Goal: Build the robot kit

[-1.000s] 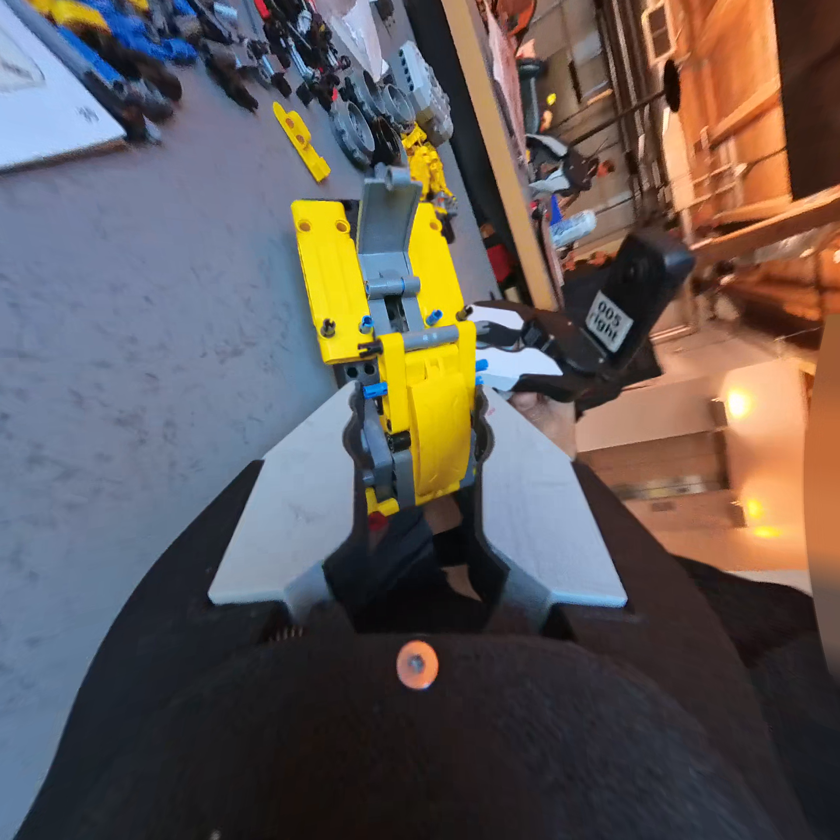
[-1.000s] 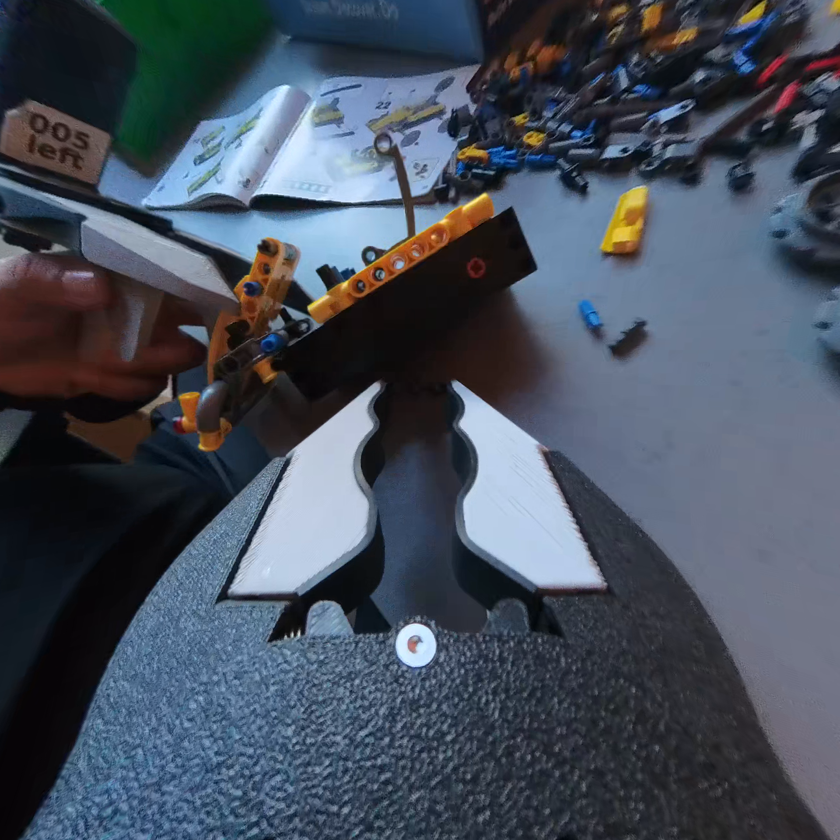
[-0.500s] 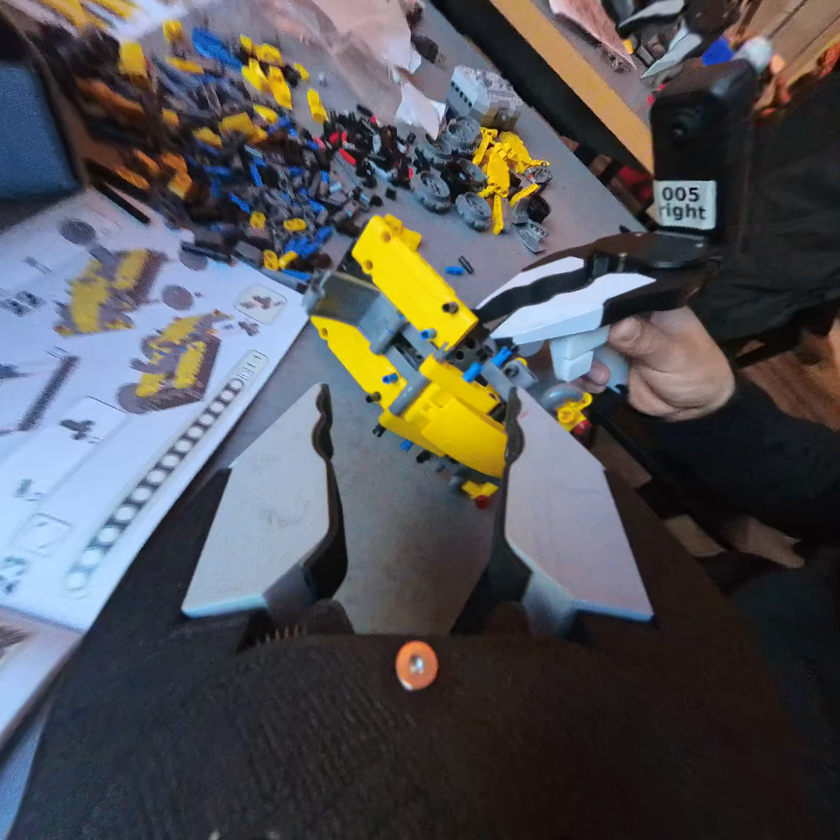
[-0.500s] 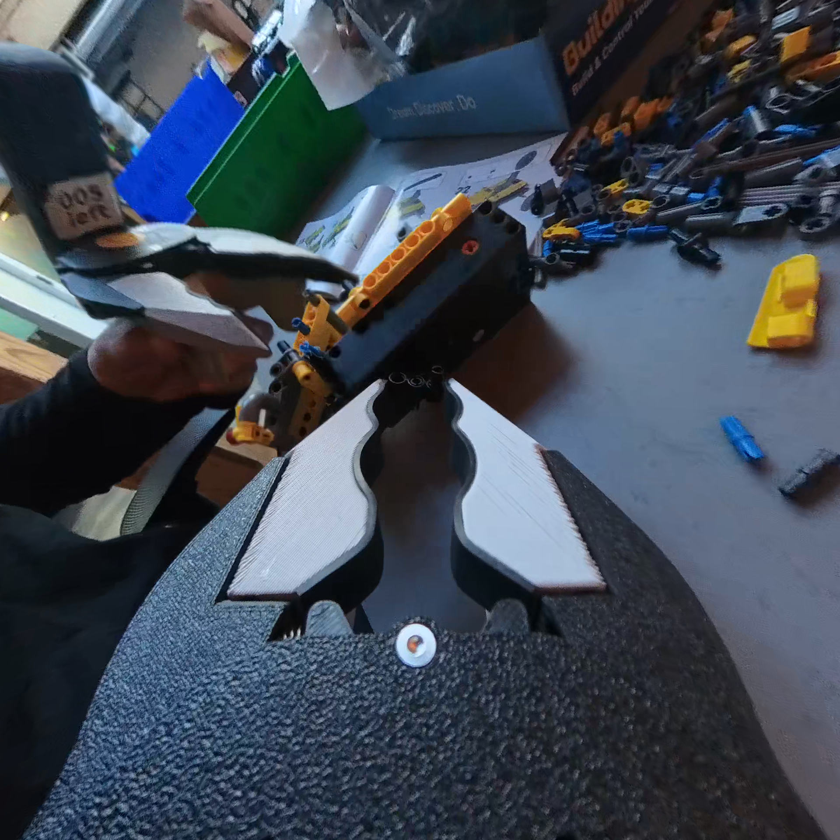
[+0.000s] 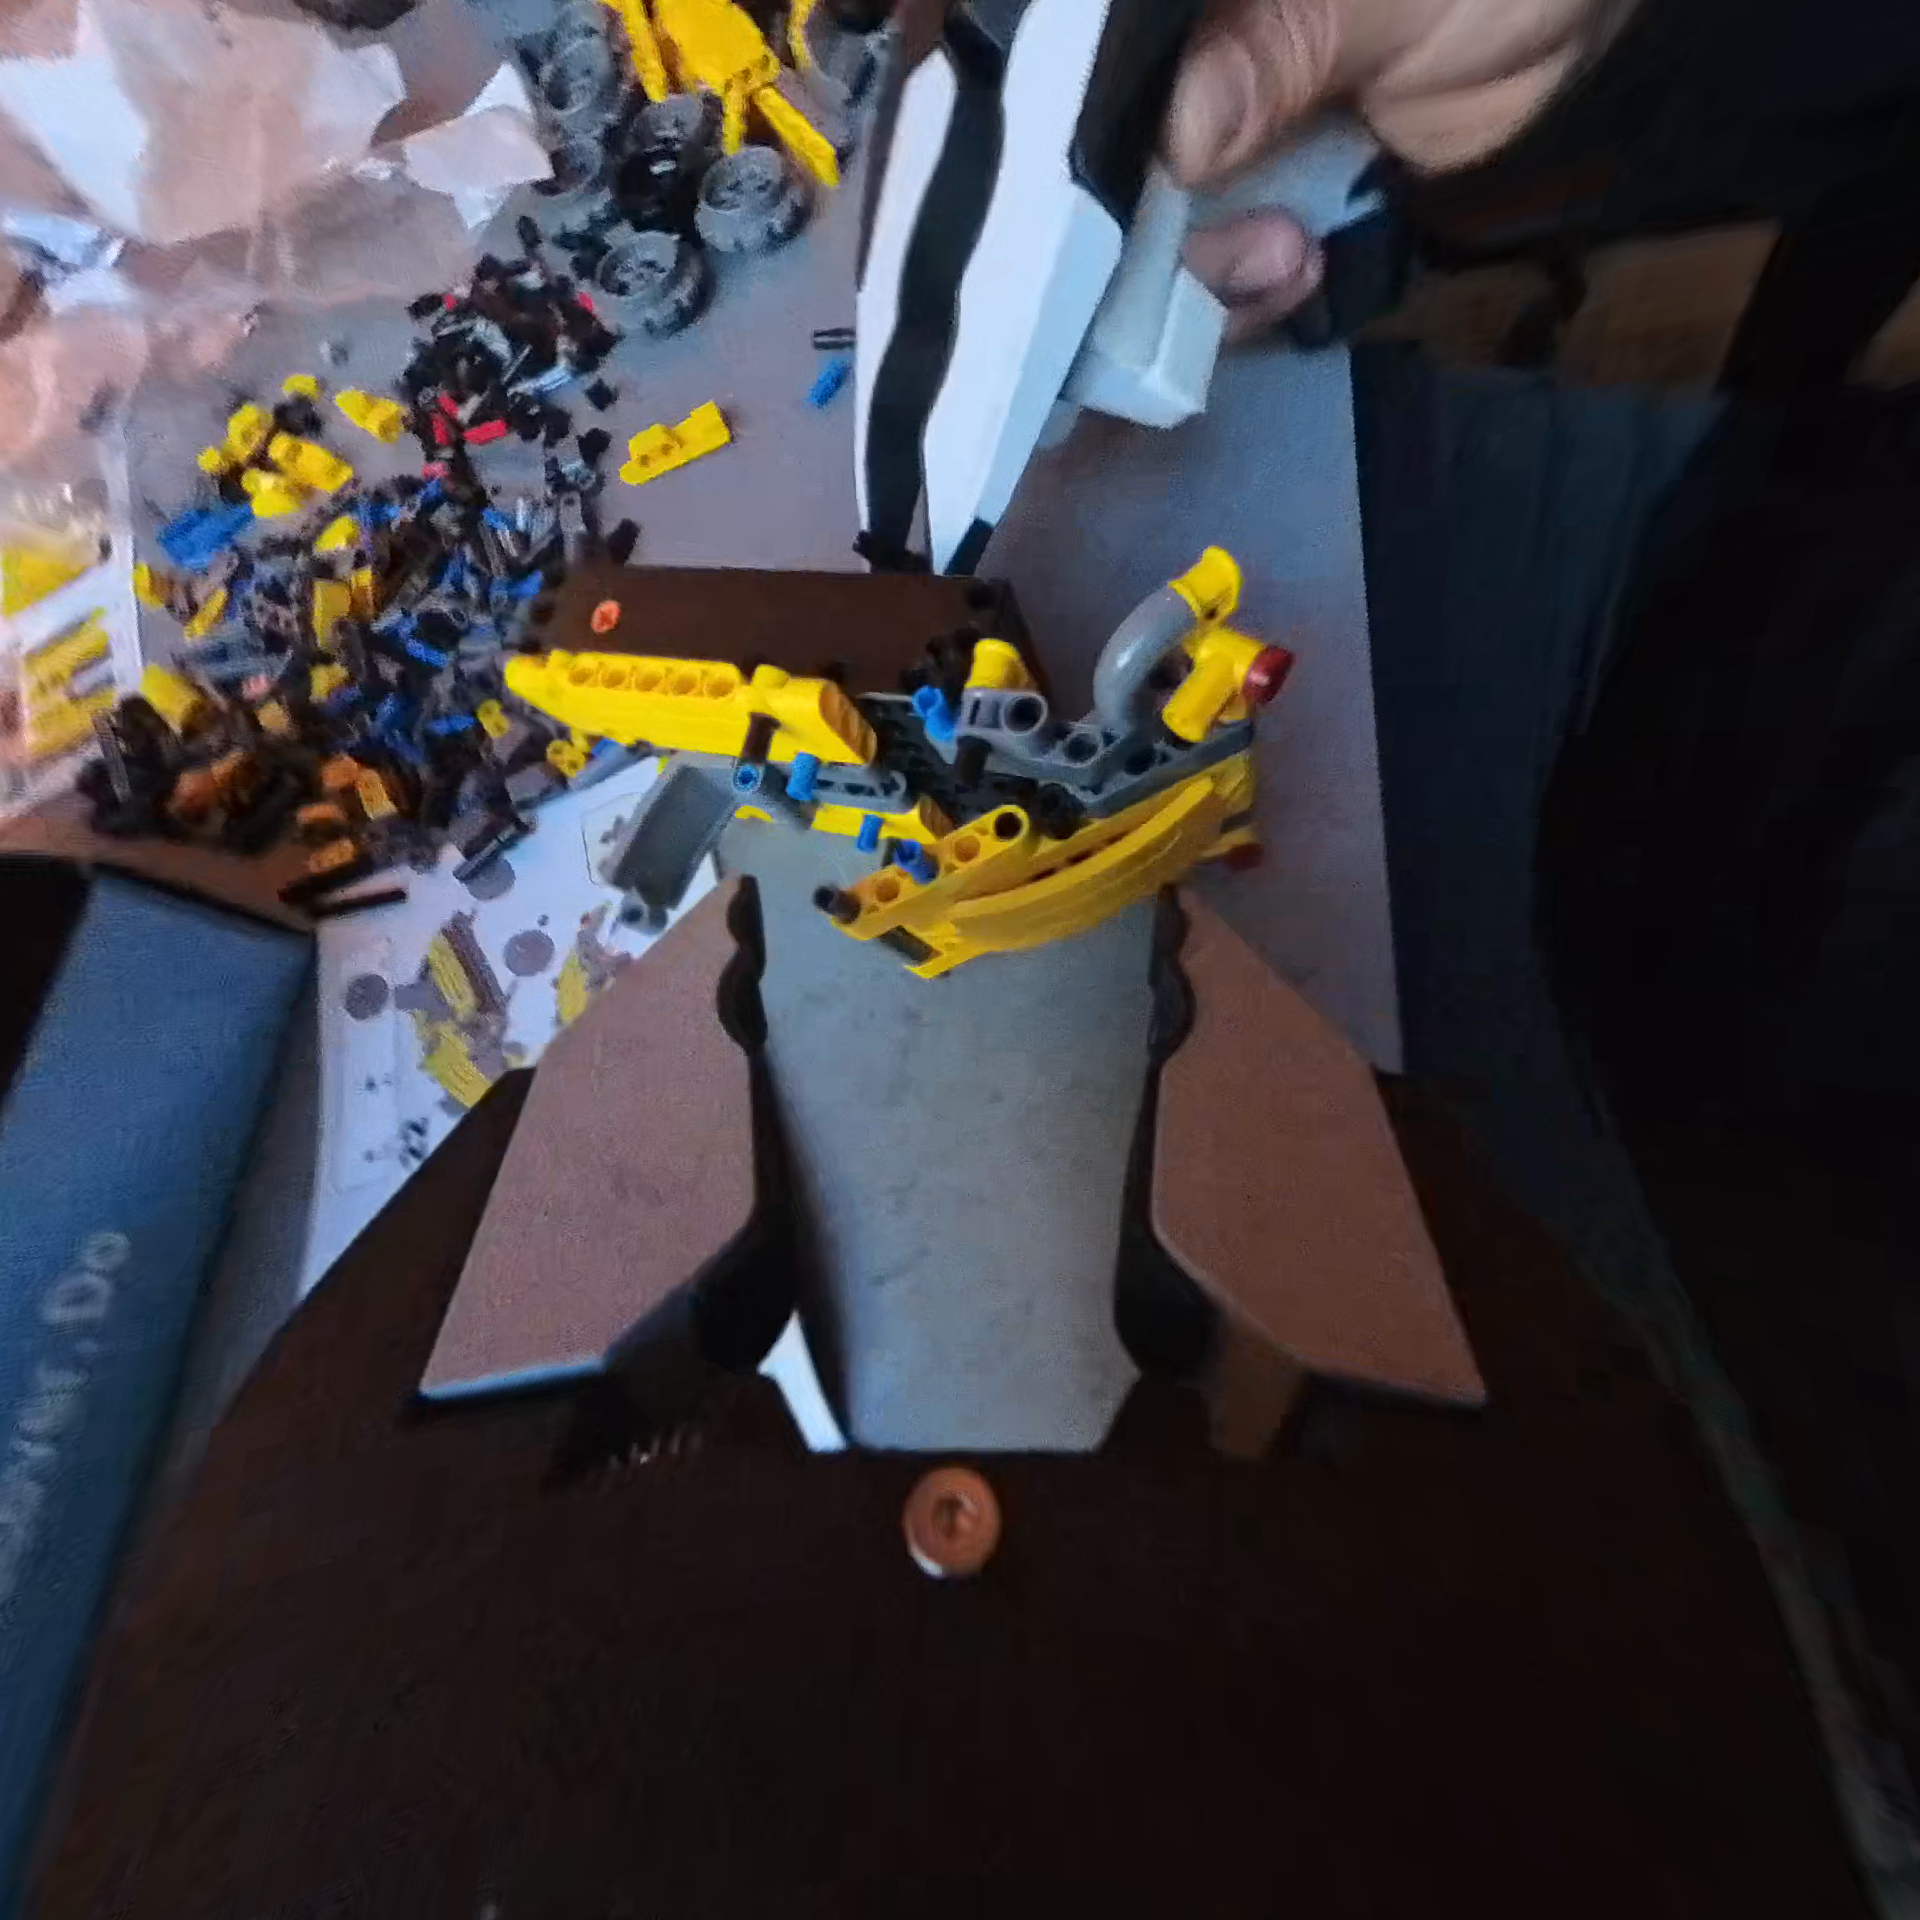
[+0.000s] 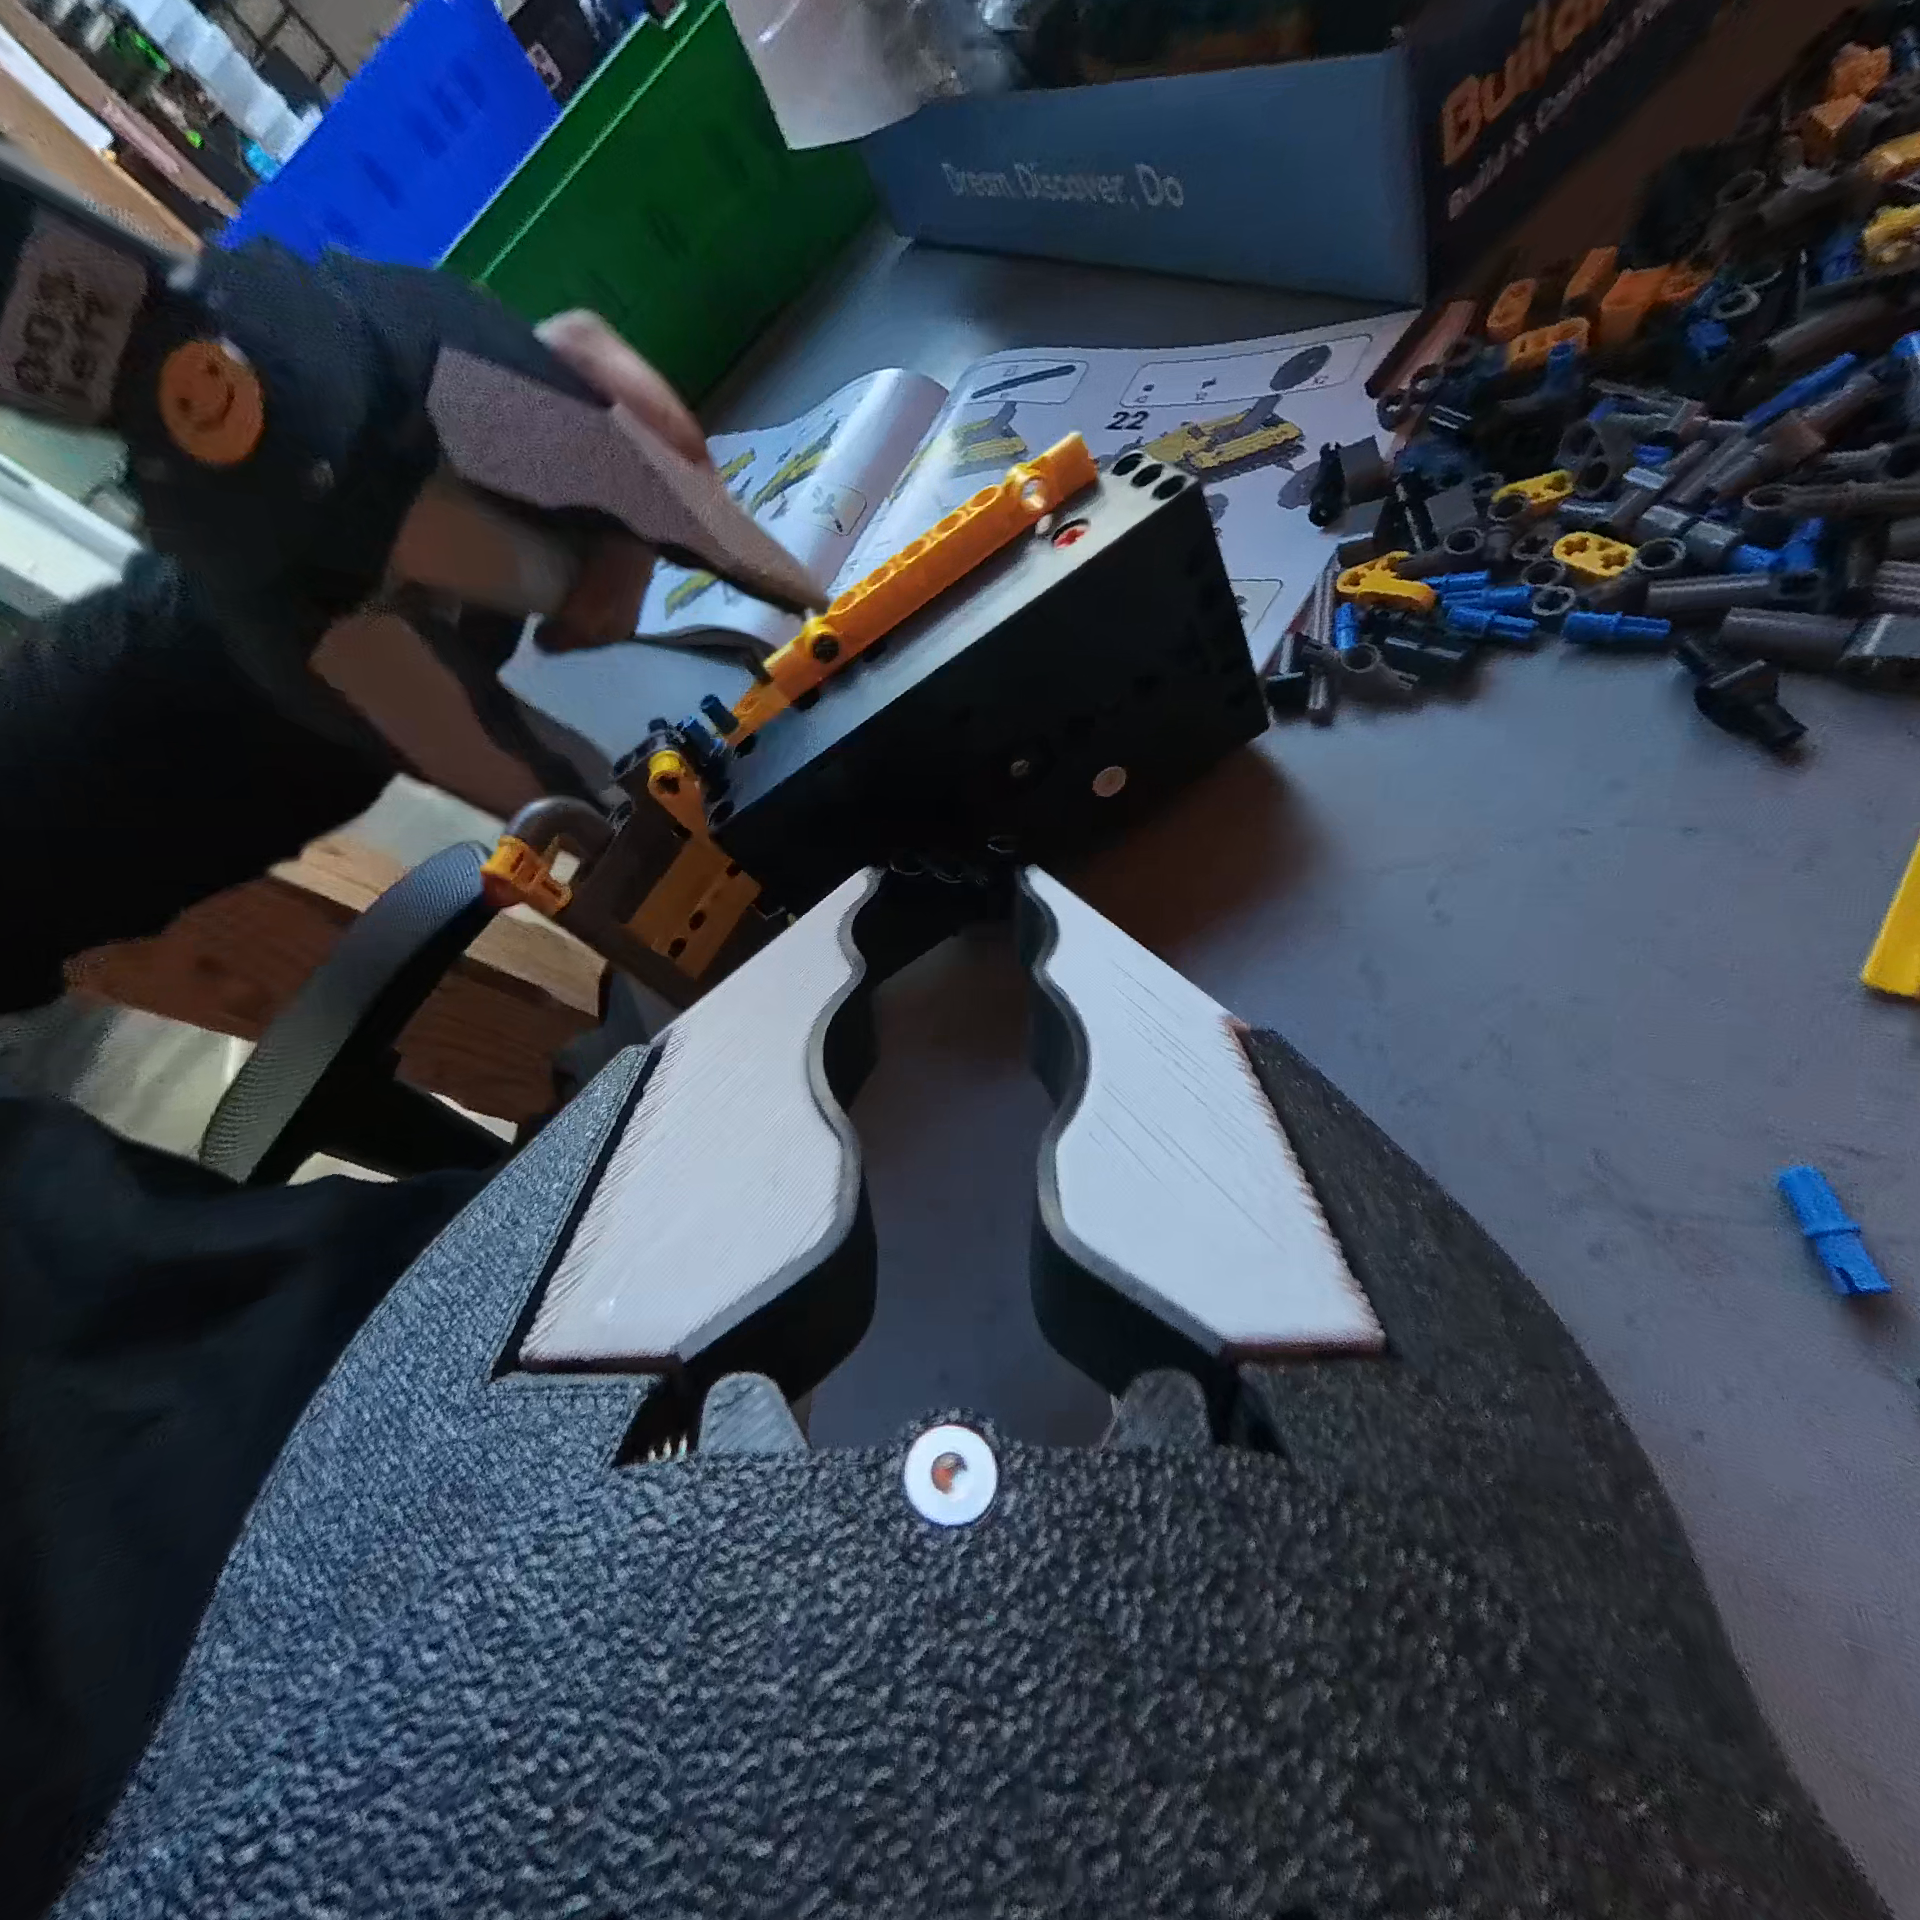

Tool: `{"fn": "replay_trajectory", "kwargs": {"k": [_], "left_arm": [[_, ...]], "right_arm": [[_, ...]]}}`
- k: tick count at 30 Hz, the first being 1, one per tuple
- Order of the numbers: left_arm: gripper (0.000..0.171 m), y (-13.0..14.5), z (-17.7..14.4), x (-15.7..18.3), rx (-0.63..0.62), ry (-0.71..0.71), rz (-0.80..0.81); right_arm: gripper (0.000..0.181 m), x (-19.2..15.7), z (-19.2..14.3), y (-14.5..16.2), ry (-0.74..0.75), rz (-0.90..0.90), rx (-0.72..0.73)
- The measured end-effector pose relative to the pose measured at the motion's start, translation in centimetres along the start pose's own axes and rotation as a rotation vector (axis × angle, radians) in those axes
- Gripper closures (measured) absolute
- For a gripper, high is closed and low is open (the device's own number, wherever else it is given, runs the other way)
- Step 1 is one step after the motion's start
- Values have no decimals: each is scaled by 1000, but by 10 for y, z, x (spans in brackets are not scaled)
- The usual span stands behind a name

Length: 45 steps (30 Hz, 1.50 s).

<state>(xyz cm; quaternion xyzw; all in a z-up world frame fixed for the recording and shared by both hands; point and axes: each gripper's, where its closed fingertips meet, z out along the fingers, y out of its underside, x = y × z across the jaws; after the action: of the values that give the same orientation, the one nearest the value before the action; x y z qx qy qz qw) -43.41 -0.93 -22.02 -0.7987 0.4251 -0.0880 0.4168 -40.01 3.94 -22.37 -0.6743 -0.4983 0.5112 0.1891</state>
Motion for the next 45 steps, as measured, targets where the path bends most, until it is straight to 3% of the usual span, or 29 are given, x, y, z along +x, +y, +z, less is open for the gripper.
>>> {"fn": "replay_trajectory", "kwargs": {"k": [4, 6, 9, 13, 15, 18, 22, 25, 27, 30, 33, 38, 42, 45], "left_arm": [[106, -8, -3, 0, -12, 209, 71], [125, 0, -6, 13, -72, 409, -5], [135, 5, -1, 21, -92, 481, -180], [152, -3, -5, 42, -165, 394, -303], [156, -8, -14, 49, -220, 330, -450], [157, -13, -32, 65, -187, 300, -653], [163, 3, -45, 64, -117, 188, -705], [163, 5, -44, 65, -32, 260, -797], [139, 16, -51, 64, -18, 295, -844], [121, 15, -66, 52, 85, 335, -906], [109, 15, -73, 39, 72, 327, -881], [119, 2, -58, 0, 112, 242, -768], [120, 9, -19, 1, 82, 353, -749], [120, 5, -8, 11, 121, 434, -746]], "right_arm": [[158, -1, 4, 4, 33, -59, -35], [158, 0, 5, 5, 54, -68, -38], [158, 0, 3, 4, 61, -72, -30], [159, 2, 0, 7, 78, -72, -33], [159, 0, -2, 10, 77, -65, -33], [158, -5, -2, 13, 74, -74, -27], [158, -13, 6, 13, 39, -64, -18], [158, -18, 11, 11, 39, -87, -25], [158, -18, 11, 11, 63, -115, -34], [158, -15, 9, 11, 81, -124, -35], [158, -12, 8, 9, 83, -104, -27], [159, -13, 9, 10, 76, -91, -19], [159, -13, 9, 9, 83, -85, -12], [159, -21, 9, 11, 52, -80, -4]]}}
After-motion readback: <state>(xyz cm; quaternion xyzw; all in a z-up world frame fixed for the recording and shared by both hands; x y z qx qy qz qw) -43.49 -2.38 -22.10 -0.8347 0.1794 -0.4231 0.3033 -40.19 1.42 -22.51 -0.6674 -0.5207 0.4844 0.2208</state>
